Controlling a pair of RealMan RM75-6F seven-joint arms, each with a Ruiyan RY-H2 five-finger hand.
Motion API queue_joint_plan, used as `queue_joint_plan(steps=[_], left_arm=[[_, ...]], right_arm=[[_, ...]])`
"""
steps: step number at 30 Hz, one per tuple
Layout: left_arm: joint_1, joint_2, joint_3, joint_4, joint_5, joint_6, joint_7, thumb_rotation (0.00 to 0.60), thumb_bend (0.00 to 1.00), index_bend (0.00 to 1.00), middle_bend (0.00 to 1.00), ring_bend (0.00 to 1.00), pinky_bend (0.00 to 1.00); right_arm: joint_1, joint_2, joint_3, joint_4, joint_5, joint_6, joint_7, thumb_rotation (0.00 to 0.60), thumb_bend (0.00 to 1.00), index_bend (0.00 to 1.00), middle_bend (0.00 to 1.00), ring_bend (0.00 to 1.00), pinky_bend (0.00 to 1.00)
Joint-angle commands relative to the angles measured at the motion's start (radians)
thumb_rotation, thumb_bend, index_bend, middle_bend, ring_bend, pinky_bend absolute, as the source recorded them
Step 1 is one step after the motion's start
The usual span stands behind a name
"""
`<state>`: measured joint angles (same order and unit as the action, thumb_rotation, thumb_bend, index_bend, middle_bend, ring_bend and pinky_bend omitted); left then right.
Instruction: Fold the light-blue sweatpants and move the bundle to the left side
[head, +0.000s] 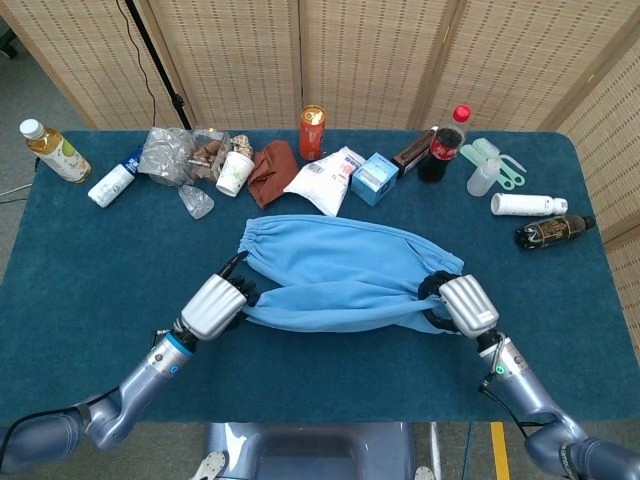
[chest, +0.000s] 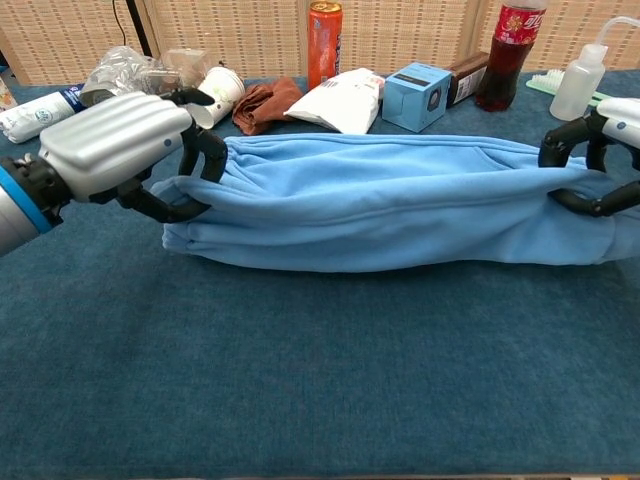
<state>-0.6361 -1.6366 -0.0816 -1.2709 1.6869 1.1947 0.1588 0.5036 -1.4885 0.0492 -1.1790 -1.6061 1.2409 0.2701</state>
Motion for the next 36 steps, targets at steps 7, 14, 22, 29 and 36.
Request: queue_joint_plan(steps=[7,14,22,29,36], left_arm=[[-0.124,0.013,-0.083,-0.003,-0.043,-0.11,0.098,0.6,0.39,0.81,0.59,0.57,0.09],[-0.176,-0.004,-0.116,0.029,-0.077,-0.142,0.119,0.6,0.39,0.81,0.59,0.57,0.09],[-0.235,-0.035,-0.156,0.113,-0.178,-0.231,0.145,0.6,0.39,0.81,0.59,0.57,0.09],[-0.293,-0.076,-0.169,0.199,-0.228,-0.293,0.134,0.6,0.39,0.81,0.59,0.55,0.07],[-0.341,-0.122,-0.175,0.296,-0.256,-0.321,0.107,0.6,0.39,0.81,0.59,0.55,0.07]], right_arm=[[0.064,0.039,0.085,-0.001,0.121,-0.127,0.017,0.6,0.61,0.62,0.51,0.42,0.59],[0.104,0.033,0.127,0.053,0.18,-0.193,0.015,0.6,0.62,0.62,0.51,0.42,0.59],[0.129,0.027,0.144,0.128,0.223,-0.252,0.04,0.6,0.62,0.62,0.51,0.42,0.59],[0.155,-0.003,0.146,0.205,0.233,-0.291,0.063,0.6,0.62,0.62,0.51,0.42,0.59],[0.183,-0.038,0.15,0.275,0.24,-0.327,0.094,0.6,0.62,0.62,0.51,0.42,0.59]])
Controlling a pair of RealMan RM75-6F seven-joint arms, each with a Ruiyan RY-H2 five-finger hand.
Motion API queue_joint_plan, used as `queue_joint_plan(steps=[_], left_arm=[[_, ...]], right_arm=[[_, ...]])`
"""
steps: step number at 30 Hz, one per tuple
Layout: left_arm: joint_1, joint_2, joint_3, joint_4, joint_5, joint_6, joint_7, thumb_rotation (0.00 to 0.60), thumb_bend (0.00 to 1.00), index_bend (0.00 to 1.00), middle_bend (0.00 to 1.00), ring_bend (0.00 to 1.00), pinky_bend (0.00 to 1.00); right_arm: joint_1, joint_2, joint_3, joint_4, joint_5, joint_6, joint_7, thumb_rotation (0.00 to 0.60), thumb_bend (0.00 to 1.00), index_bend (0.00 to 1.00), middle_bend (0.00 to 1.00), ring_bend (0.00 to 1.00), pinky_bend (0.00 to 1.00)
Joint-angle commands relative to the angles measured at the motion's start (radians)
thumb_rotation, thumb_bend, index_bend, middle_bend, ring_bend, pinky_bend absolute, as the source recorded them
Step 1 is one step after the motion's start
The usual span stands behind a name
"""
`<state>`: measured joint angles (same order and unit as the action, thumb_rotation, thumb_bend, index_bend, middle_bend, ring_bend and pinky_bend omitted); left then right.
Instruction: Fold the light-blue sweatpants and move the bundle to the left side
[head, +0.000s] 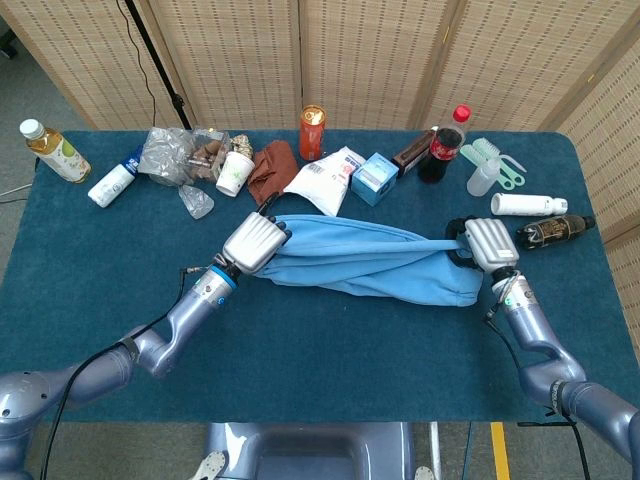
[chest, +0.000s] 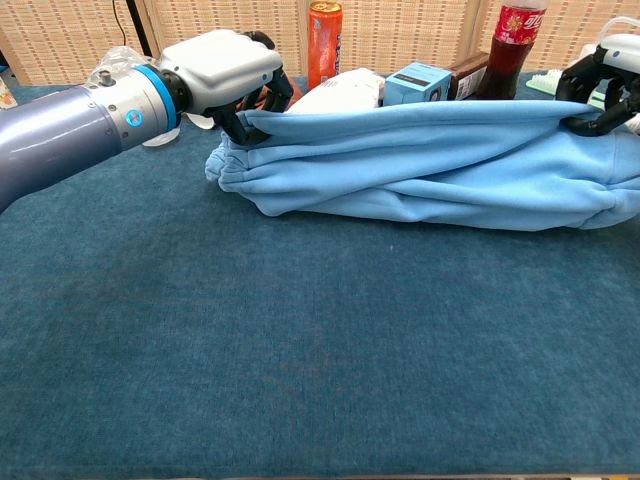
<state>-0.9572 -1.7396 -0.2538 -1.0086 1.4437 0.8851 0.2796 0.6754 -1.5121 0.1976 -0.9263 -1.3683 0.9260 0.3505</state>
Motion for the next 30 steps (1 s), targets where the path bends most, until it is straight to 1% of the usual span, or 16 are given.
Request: queue_joint_plan(steps=[1,6,11,15,18,22,25,28,29,30], left_arm=[[-0.024,-0.024,-0.003,0.045,-0.014,-0.011,-0.016,0.6,0.39,0.81,0.59,0.55,0.07],[-0.039,-0.034,-0.005,0.089,-0.029,-0.012,-0.036,0.6,0.39,0.81,0.59,0.55,0.07],[-0.049,-0.015,-0.014,0.091,-0.054,-0.021,-0.03,0.6,0.4,0.81,0.59,0.54,0.07],[-0.054,0.013,-0.026,0.069,-0.108,-0.057,0.035,0.6,0.4,0.81,0.59,0.54,0.07],[-0.054,0.023,-0.036,0.055,-0.168,-0.089,0.101,0.6,0.4,0.81,0.59,0.54,0.07],[-0.059,0.015,-0.052,0.045,-0.289,-0.131,0.215,0.6,0.4,0.81,0.59,0.54,0.05],[-0.067,-0.001,-0.06,0.042,-0.338,-0.125,0.261,0.6,0.4,0.79,0.58,0.53,0.04],[-0.076,-0.017,-0.055,0.047,-0.359,-0.107,0.298,0.6,0.4,0.76,0.54,0.5,0.03],[-0.078,-0.022,-0.054,0.051,-0.368,-0.104,0.311,0.6,0.4,0.73,0.5,0.46,0.02],[-0.08,-0.026,-0.054,0.052,-0.383,-0.105,0.325,0.6,0.39,0.68,0.44,0.39,0.02]], right_arm=[[0.015,-0.018,0.002,0.03,0.001,-0.014,0.017,0.6,0.62,0.62,0.51,0.42,0.59],[0.034,-0.033,0.005,0.06,-0.003,-0.024,0.031,0.6,0.62,0.62,0.51,0.42,0.59],[0.058,-0.045,0.013,0.087,0.007,-0.049,0.027,0.6,0.62,0.62,0.51,0.42,0.59],[0.069,-0.05,0.016,0.099,0.012,-0.061,0.022,0.6,0.62,0.62,0.51,0.42,0.59],[0.076,-0.055,0.016,0.104,0.014,-0.069,0.018,0.6,0.62,0.62,0.51,0.42,0.59],[0.089,-0.066,0.014,0.113,0.012,-0.077,0.013,0.6,0.62,0.62,0.51,0.42,0.59],[0.097,-0.077,0.014,0.123,0.013,-0.081,0.011,0.6,0.62,0.62,0.51,0.42,0.59],[0.104,-0.086,0.012,0.138,0.014,-0.089,0.007,0.6,0.62,0.62,0.51,0.42,0.59],[0.106,-0.089,0.011,0.145,0.013,-0.089,0.003,0.6,0.62,0.62,0.51,0.42,0.59],[0.107,-0.092,0.01,0.151,0.012,-0.086,0.0,0.6,0.62,0.62,0.51,0.42,0.59]])
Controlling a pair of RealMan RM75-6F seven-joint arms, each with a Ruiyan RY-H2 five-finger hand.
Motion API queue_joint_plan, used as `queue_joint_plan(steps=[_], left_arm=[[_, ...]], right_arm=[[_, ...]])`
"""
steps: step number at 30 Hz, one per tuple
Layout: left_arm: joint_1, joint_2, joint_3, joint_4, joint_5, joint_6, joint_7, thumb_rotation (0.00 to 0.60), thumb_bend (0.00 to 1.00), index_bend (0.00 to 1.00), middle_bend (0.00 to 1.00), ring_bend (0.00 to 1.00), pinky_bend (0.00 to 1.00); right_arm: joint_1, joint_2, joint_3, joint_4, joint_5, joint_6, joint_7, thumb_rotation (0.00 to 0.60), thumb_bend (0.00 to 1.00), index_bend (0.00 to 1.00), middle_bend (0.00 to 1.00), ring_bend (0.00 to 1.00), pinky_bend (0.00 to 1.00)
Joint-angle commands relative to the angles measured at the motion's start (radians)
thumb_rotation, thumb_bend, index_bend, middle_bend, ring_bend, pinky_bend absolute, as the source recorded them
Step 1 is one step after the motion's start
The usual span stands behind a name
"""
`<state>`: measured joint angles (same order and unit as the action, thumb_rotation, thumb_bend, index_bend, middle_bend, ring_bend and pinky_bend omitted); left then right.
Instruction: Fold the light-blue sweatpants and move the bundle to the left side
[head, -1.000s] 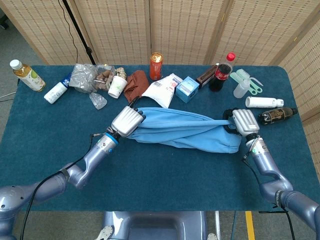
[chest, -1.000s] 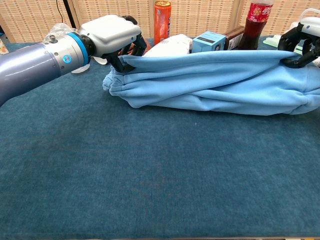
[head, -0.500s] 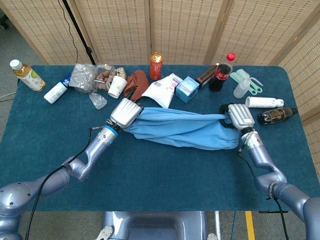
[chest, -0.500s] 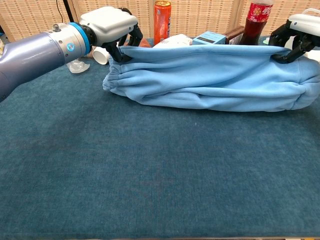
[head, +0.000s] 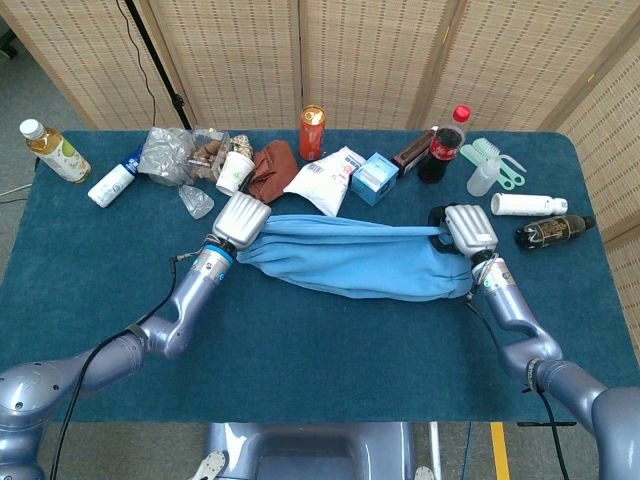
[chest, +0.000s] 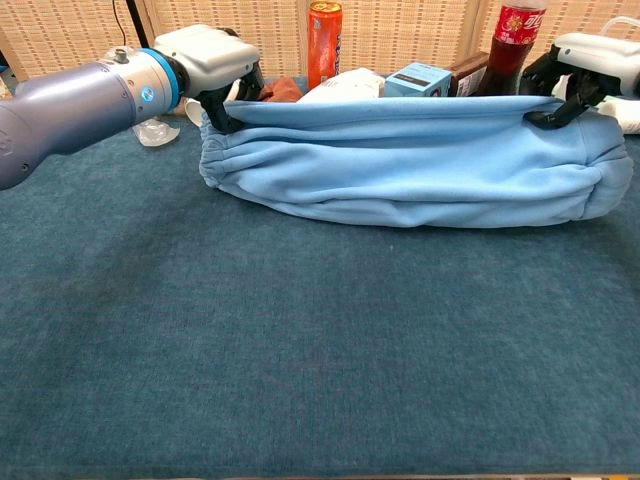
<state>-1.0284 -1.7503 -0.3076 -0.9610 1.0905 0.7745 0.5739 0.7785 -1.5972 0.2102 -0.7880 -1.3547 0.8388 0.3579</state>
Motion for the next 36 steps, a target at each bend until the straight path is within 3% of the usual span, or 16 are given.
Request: queue_joint_plan(steps=[1,2,4,6,7,9,14,19,24,33,36], left_arm=[[-0.01,-0.016,0.0,0.003,-0.047,0.0,0.047,0.6,0.38,0.62,0.38,0.33,0.01],[-0.013,-0.013,0.001,-0.005,-0.082,-0.017,0.078,0.6,0.38,0.5,0.26,0.23,0.0],[-0.018,-0.001,0.001,-0.027,-0.144,-0.032,0.138,0.6,0.37,0.28,0.08,0.08,0.0],[-0.022,0.009,0.005,-0.052,-0.198,-0.011,0.209,0.6,0.36,0.07,0.0,0.0,0.0],[-0.023,0.014,0.008,-0.066,-0.224,0.004,0.245,0.6,0.36,0.03,0.0,0.0,0.0],[-0.024,0.029,0.009,-0.102,-0.29,0.026,0.311,0.6,0.36,0.0,0.0,0.0,0.0],[-0.016,0.115,0.022,-0.287,-0.424,0.113,0.445,0.6,0.32,0.0,0.0,0.0,0.0],[0.027,0.24,0.02,-0.479,-0.413,0.176,0.392,0.6,0.23,0.0,0.0,0.0,0.0],[0.09,0.365,0.035,-0.615,-0.355,0.204,0.292,0.6,0.07,0.0,0.0,0.0,0.0],[0.225,0.552,0.084,-0.754,-0.207,0.226,0.056,0.6,0.06,0.0,0.0,0.0,0.0],[0.313,0.634,0.12,-0.802,-0.129,0.268,-0.057,0.6,0.06,0.0,0.0,0.0,0.0]], right_arm=[[0.004,-0.01,-0.003,0.018,-0.004,0.006,-0.007,0.6,0.62,0.62,0.51,0.42,0.59],[0.003,-0.012,-0.007,0.023,-0.013,0.019,-0.002,0.6,0.6,0.6,0.49,0.41,0.57],[0.001,-0.01,-0.017,0.031,-0.026,0.027,-0.001,0.6,0.38,0.45,0.4,0.32,0.46],[0.001,0.002,-0.03,0.026,-0.032,0.012,-0.015,0.6,0.05,0.16,0.15,0.1,0.23],[0.002,0.012,-0.033,0.016,-0.029,-0.001,-0.031,0.6,0.01,0.09,0.08,0.05,0.17],[0.0,0.033,-0.031,-0.01,-0.007,-0.022,-0.098,0.6,0.0,0.0,0.0,0.0,0.06],[-0.028,0.12,-0.015,-0.187,0.088,-0.038,-0.347,0.6,0.0,0.0,0.0,0.0,0.0],[-0.067,0.227,-0.006,-0.401,0.148,0.01,-0.49,0.6,0.0,0.0,0.0,0.0,0.0],[-0.1,0.299,-0.033,-0.494,0.079,0.071,-0.479,0.6,0.0,0.0,0.0,0.0,0.0],[-0.155,0.367,-0.107,-0.538,-0.062,0.159,-0.428,0.6,0.0,0.0,0.0,0.0,0.0],[-0.166,0.357,-0.167,-0.51,-0.166,0.189,-0.398,0.6,0.0,0.0,0.0,0.0,0.0]])
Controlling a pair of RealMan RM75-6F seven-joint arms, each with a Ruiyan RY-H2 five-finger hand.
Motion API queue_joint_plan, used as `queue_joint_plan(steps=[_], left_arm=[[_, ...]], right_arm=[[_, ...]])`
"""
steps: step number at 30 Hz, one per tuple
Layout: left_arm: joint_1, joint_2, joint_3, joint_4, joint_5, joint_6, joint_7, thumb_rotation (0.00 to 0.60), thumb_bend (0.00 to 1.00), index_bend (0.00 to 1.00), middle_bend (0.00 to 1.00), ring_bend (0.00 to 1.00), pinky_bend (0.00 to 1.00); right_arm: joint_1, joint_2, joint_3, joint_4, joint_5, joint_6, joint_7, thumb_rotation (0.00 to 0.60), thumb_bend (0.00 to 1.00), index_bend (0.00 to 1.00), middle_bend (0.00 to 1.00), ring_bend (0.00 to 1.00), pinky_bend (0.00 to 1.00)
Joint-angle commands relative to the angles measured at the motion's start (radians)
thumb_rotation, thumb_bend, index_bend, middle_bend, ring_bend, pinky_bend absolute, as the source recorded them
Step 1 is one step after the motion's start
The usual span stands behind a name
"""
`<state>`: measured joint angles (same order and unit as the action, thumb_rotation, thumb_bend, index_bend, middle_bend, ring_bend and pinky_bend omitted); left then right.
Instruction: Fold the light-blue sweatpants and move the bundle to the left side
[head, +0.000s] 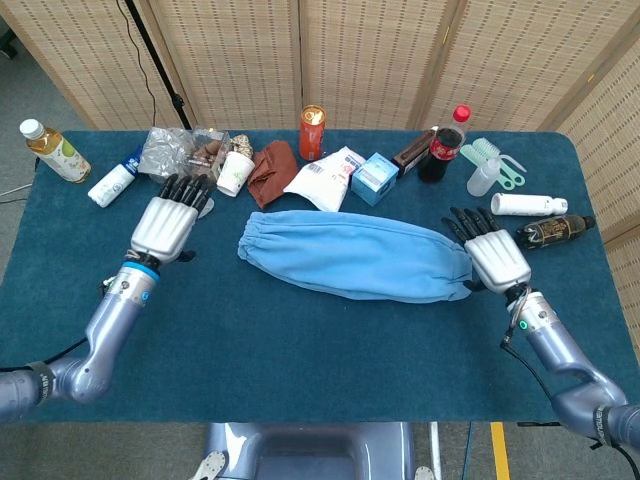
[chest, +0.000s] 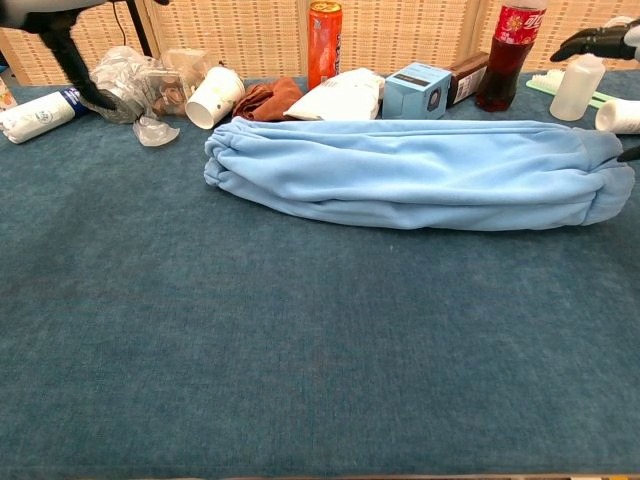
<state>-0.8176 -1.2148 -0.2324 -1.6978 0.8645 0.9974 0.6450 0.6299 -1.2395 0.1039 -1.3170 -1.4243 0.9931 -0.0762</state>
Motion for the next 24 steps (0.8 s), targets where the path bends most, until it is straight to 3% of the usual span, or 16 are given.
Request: queue_joint_plan(steps=[1,11,17,24], left_arm=[[0.117,0.113,0.052,-0.07,0.119,0.05,-0.155,0.6,0.06,0.0,0.0,0.0,0.0],[0.245,0.185,0.105,-0.055,0.222,0.121,-0.338,0.6,0.06,0.0,0.0,0.0,0.0],[0.321,0.197,0.129,-0.012,0.256,0.155,-0.473,0.6,0.06,0.0,0.0,0.0,0.0],[0.403,0.186,0.139,0.043,0.295,0.193,-0.661,0.6,0.06,0.0,0.0,0.0,0.0]], right_arm=[[-0.018,-0.004,-0.069,0.028,-0.115,0.043,0.051,0.6,0.0,0.0,0.0,0.0,0.0],[-0.014,-0.056,-0.127,0.116,-0.251,0.104,0.05,0.6,0.0,0.0,0.0,0.0,0.0],[0.001,-0.144,-0.139,0.257,-0.297,0.122,0.031,0.6,0.0,0.0,0.0,0.0,0.01],[0.015,-0.237,-0.165,0.392,-0.342,0.15,0.1,0.6,0.0,0.0,0.0,0.0,0.06]])
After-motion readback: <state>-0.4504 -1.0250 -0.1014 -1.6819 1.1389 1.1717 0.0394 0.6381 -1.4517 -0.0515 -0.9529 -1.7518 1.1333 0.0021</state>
